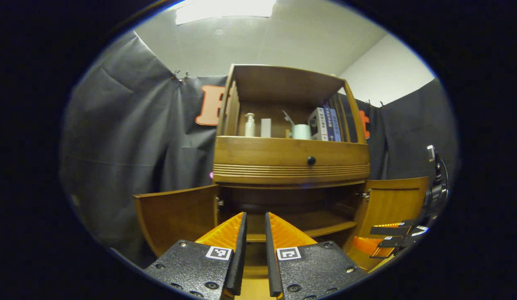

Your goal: Open the right door of the double-door shoe cabinet with the right hand, and open the left door with the left hand.

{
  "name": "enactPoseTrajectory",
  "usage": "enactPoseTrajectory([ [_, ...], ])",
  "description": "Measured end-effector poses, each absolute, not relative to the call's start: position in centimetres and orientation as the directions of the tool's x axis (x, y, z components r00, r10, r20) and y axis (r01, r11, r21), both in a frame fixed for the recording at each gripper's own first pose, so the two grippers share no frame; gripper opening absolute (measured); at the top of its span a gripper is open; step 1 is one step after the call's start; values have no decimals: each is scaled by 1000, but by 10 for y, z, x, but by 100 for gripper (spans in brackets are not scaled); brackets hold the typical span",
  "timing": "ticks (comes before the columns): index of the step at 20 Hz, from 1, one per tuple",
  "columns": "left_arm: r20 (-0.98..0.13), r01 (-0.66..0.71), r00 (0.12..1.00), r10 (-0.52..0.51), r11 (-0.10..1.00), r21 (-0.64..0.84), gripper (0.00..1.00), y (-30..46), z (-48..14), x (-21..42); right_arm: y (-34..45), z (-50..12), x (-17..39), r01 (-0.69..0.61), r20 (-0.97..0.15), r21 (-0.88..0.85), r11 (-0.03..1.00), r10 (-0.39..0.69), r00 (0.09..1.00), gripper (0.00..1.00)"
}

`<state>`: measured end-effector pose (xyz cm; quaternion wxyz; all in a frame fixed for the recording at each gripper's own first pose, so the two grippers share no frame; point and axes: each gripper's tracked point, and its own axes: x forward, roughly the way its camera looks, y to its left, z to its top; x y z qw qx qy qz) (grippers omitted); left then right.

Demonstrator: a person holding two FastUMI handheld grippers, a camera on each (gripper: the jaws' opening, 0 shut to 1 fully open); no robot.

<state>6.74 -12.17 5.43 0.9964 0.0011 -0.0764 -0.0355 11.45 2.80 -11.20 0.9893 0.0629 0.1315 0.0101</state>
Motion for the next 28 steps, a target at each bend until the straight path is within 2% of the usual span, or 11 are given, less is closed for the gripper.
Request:
enactPoseTrajectory([
  [1, 142, 98, 985, -98, 995, 7, 25, -132, 51, 71, 22, -106, 112, 13, -245, 121, 993, 17, 969, 83],
  [2, 132, 124, 984, -123, 992, 4, 18, -142, 47, 76, 17, -99, 110, 30, -232, 115, 993, -3, 973, 83],
  [4, 114, 162, 980, -161, 987, 7, 17, -159, 39, 83, 8, -90, 107, 60, -212, 109, 992, -36, 977, 83],
  [5, 107, 171, 979, -171, 985, 14, 34, -165, 37, 86, 4, -85, 105, 73, -203, 107, 992, -50, 978, 83],
  [12, 81, 191, 978, -193, 981, 42, 79, -186, 23, 102, -12, -74, 95, 125, -175, 87, 988, -109, 979, 83],
  [15, 75, 152, 985, -155, 988, 42, 99, -181, 19, 105, -13, -70, 93, 126, -162, 83, 989, -112, 980, 83],
  [28, 60, 147, 987, -149, 988, 40, 99, -180, 11, 107, -12, -66, 91, 125, -149, 73, 989, -113, 982, 83],
])
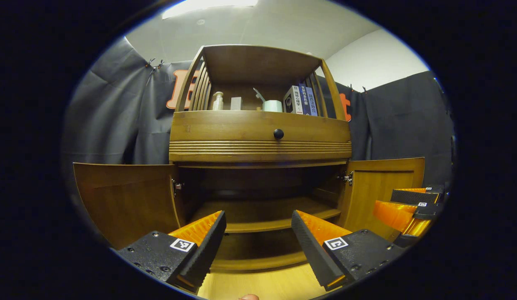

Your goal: Open the right door of the double-door shoe cabinet with the right hand, and open the left door with the left hand.

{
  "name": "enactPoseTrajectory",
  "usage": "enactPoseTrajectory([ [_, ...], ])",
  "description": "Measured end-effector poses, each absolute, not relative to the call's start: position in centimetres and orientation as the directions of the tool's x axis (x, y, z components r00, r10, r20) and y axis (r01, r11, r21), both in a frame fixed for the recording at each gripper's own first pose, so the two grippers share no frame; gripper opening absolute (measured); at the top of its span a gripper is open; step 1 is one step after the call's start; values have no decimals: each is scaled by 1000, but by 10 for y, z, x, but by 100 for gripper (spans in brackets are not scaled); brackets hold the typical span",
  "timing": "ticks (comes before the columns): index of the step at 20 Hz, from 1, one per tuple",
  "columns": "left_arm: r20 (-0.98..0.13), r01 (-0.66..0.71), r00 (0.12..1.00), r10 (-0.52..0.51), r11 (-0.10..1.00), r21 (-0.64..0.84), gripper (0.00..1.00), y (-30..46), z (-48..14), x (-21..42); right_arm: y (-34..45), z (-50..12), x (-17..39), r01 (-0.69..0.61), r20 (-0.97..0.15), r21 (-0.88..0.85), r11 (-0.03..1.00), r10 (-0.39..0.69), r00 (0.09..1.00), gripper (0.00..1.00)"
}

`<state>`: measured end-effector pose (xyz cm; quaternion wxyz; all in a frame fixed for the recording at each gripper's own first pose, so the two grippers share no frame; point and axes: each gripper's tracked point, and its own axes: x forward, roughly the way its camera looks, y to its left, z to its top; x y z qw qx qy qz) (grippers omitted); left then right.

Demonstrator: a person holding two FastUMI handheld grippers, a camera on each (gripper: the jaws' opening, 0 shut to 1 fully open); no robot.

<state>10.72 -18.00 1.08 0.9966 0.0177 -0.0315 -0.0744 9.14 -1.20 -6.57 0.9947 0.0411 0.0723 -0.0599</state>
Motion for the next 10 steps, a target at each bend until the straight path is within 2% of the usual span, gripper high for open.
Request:
enactPoseTrajectory([
  [10, 56, 162, 985, -163, 986, 28, 99, -179, 10, 100, -10, -57, 81, 145, -125, 67, 987, -136, 983, 83],
])
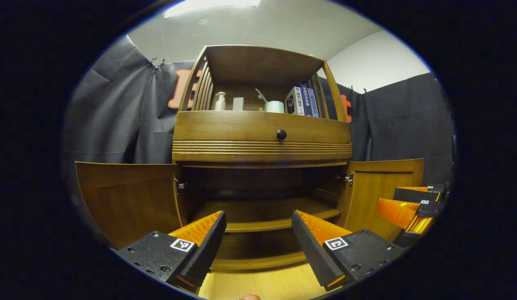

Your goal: Open the right door of the double-door shoe cabinet with the right hand, and open the left door with the left hand.

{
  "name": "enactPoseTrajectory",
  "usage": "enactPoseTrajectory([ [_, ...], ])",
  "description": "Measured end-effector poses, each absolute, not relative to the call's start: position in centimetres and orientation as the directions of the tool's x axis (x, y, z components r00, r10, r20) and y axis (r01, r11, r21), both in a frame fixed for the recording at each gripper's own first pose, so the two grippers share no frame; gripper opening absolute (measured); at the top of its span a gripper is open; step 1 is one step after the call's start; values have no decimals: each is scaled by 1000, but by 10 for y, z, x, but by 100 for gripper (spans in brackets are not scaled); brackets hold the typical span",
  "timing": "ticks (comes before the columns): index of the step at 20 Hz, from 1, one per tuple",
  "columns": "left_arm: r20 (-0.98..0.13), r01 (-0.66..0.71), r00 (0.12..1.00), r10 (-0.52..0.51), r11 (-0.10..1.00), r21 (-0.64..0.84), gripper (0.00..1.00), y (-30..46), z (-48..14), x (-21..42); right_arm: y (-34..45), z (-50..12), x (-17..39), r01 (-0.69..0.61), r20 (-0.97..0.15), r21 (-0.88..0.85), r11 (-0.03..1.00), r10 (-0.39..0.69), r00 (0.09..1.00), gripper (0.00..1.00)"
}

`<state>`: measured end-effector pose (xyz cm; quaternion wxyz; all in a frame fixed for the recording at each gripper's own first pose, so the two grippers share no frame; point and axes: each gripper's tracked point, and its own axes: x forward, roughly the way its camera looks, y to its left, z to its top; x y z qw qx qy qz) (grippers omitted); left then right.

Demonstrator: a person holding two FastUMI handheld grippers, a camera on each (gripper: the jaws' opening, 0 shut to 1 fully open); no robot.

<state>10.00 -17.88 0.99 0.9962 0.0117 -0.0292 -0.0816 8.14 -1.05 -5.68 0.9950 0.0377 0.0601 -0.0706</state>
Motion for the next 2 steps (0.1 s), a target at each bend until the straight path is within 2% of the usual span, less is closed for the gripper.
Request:
enactPoseTrajectory([
  [2, 52, 186, 981, -187, 982, 32, 99, -182, 8, 98, -9, -57, 77, 152, -121, 68, 986, -143, 982, 83],
])
